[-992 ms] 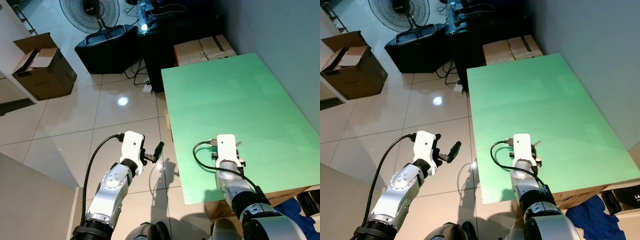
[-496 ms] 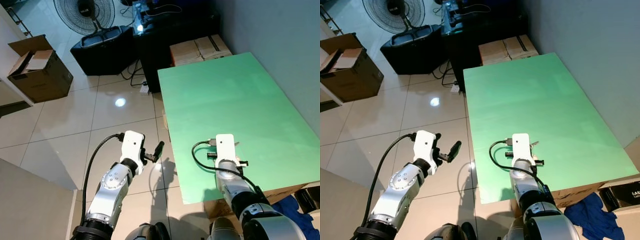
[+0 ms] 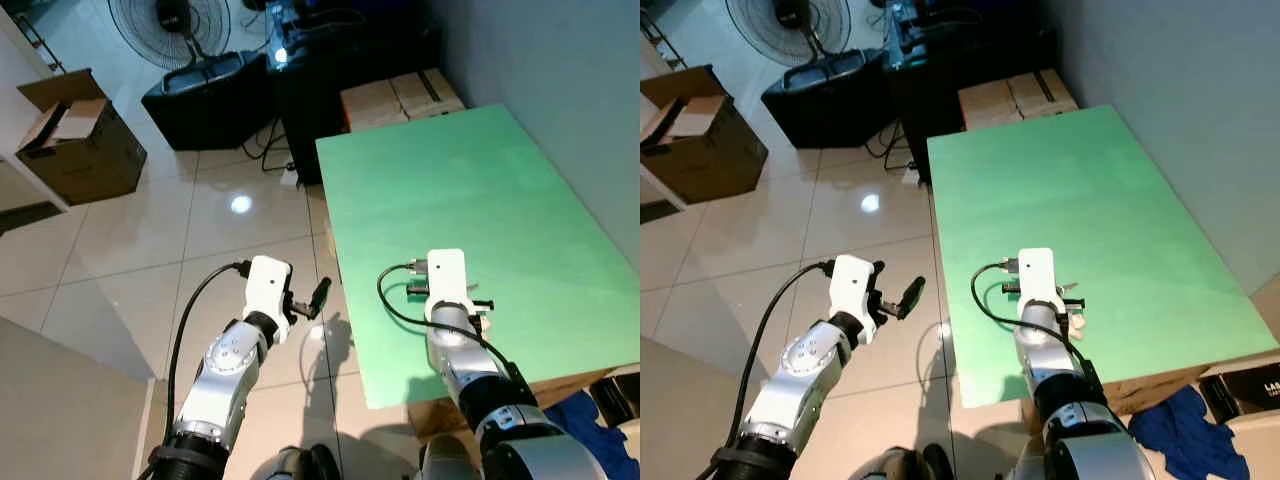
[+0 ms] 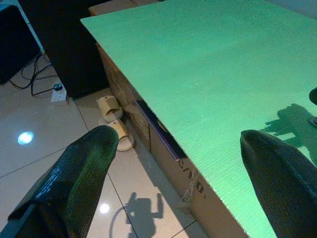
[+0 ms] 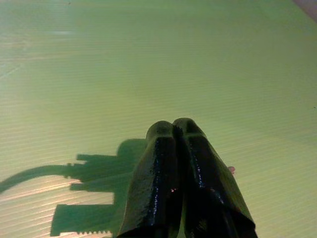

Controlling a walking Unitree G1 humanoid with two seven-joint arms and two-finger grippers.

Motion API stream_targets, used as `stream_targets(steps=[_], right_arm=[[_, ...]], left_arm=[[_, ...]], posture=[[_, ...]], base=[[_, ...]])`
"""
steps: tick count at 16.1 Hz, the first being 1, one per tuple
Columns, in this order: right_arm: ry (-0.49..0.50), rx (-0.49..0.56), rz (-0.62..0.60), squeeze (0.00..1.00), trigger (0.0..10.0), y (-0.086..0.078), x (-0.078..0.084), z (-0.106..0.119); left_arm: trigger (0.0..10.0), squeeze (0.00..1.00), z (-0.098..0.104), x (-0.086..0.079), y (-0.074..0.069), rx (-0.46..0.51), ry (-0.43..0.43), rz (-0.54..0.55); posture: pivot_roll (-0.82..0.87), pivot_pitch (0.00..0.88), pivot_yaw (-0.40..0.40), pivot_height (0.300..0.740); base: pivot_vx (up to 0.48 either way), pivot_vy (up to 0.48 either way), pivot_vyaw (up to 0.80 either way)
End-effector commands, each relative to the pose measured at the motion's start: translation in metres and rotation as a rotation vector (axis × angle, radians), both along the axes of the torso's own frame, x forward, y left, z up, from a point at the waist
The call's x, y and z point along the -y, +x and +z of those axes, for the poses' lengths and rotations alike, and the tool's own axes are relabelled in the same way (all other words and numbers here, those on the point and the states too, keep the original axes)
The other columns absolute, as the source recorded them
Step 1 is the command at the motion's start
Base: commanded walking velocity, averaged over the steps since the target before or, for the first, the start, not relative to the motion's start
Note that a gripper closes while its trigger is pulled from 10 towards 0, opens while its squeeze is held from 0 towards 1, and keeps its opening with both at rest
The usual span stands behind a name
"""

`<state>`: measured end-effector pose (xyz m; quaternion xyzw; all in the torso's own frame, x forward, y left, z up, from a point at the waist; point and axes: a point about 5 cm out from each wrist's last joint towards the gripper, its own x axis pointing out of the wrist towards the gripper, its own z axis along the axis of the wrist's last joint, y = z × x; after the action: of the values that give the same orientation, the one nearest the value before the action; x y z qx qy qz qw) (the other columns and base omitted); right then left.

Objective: Hang keys on a hook

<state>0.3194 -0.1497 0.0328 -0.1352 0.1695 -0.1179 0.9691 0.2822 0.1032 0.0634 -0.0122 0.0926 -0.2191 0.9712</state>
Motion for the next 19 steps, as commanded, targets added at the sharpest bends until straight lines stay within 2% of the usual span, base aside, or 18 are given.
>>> stream_targets(steps=[1,3,4,10,14,16,17,19], right_arm=[[0.008,0.006,0.012,0.0,0.0,0.0,-0.006,0.001],[-0.013,-0.024,-0.024,0.02,10.0,-0.004,0.001,-0.003],[-0.013,-0.018,-0.034,1.0,10.0,-0.005,0.003,-0.002],[-0.009,-0.041,-0.071,1.0,10.0,-0.01,0.01,-0.008],[-0.001,-0.044,-0.065,1.0,10.0,-0.009,0.006,-0.008],[-0.035,-0.089,-0.057,1.0,10.0,-0.011,0.007,-0.013],[-0.042,-0.088,-0.061,0.0,10.0,-0.011,0.007,-0.013],[-0.061,-0.102,-0.093,0.0,10.0,-0.016,0.011,-0.018]], left_arm=[[10.0,0.0,-0.004,-0.004,-0.001,-0.013,0.007,0.004],[10.0,0.0,-0.004,-0.004,-0.001,-0.016,0.007,0.002],[10.0,0.0,-0.004,-0.004,-0.001,-0.016,0.007,0.002],[10.0,0.0,-0.005,-0.005,-0.002,-0.018,0.008,0.003],[10.0,0.0,-0.005,-0.006,-0.004,-0.02,0.013,0.002],[10.0,0.0,-0.005,-0.008,-0.003,-0.022,0.019,0.003],[10.0,0.0,-0.005,-0.008,-0.003,-0.022,0.019,0.003],[10.0,0.0,-0.005,-0.011,-0.004,-0.023,0.025,0.0]], posture=[[-0.31,0.089,0.233,0.74],[-0.31,0.095,0.234,0.74],[-0.31,0.095,0.235,0.74],[-0.3,0.1,0.236,0.74],[-0.29,0.106,0.239,0.74],[-0.29,0.11,0.244,0.74],[-0.29,0.111,0.245,0.74],[-0.28,0.115,0.252,0.74]], base=[[0.0,0.0,0.0],[0.0,0.0,0.0],[0.0,0.0,0.0],[0.0,0.0,0.0],[0.0,0.0,0.0],[0.0,0.0,0.0],[0.0,0.0,0.0],[0.0,0.0,0.0]])
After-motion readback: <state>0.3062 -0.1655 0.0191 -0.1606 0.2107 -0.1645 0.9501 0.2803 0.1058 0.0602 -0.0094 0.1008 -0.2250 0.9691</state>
